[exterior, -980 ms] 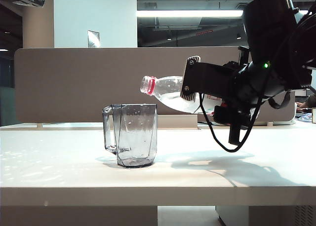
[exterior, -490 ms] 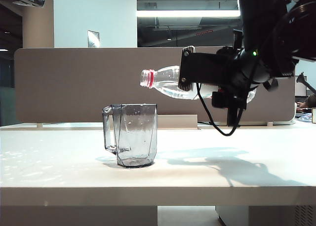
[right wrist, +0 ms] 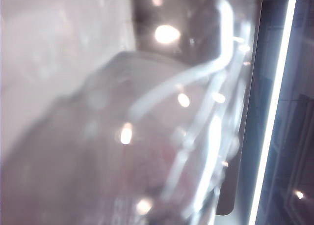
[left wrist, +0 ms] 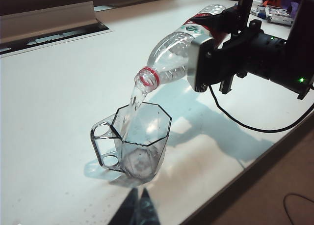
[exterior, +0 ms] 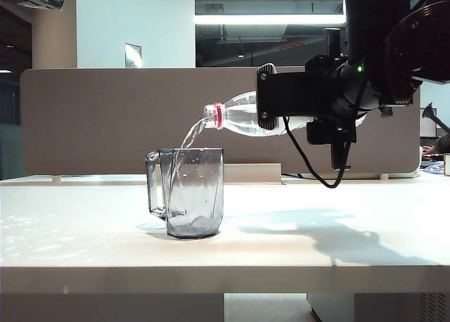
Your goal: Pick up the mineral water bottle on the table and pour water into the mug until it's half full.
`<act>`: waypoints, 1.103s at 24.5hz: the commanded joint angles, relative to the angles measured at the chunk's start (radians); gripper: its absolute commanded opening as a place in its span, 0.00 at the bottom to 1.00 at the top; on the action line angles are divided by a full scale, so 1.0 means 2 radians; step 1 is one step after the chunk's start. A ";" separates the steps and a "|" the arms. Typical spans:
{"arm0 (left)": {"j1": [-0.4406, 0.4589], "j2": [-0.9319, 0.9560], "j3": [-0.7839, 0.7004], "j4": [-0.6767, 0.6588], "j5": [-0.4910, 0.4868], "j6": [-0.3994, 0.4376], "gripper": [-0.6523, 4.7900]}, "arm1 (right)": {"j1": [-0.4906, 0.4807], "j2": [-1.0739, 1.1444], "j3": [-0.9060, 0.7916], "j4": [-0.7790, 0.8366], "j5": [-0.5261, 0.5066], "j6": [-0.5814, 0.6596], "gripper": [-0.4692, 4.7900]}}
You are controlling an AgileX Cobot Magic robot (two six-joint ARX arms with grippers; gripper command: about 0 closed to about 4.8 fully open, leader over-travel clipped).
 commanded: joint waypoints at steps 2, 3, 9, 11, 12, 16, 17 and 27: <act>0.000 -0.001 0.000 0.004 0.001 0.001 0.11 | 0.000 -0.005 0.003 0.041 0.003 -0.021 0.49; 0.000 -0.001 0.000 0.004 0.001 0.001 0.11 | 0.000 -0.005 0.003 0.042 0.004 -0.022 0.49; 0.000 -0.001 0.000 0.004 0.001 0.001 0.11 | 0.000 -0.006 0.003 0.042 0.006 -0.035 0.49; 0.000 -0.001 0.000 0.004 0.001 0.001 0.11 | 0.000 -0.006 0.003 0.042 0.007 -0.046 0.49; 0.000 -0.001 0.000 0.004 0.001 0.001 0.11 | 0.000 -0.006 0.003 0.042 0.007 -0.051 0.49; 0.000 -0.001 0.000 0.004 0.001 0.001 0.11 | 0.001 -0.006 0.003 0.049 0.008 -0.058 0.49; 0.000 -0.001 0.000 0.004 0.001 0.001 0.11 | 0.001 -0.006 0.003 0.049 0.008 -0.058 0.49; 0.000 -0.001 0.000 0.004 0.001 0.001 0.11 | 0.001 -0.005 0.003 0.048 0.012 -0.058 0.49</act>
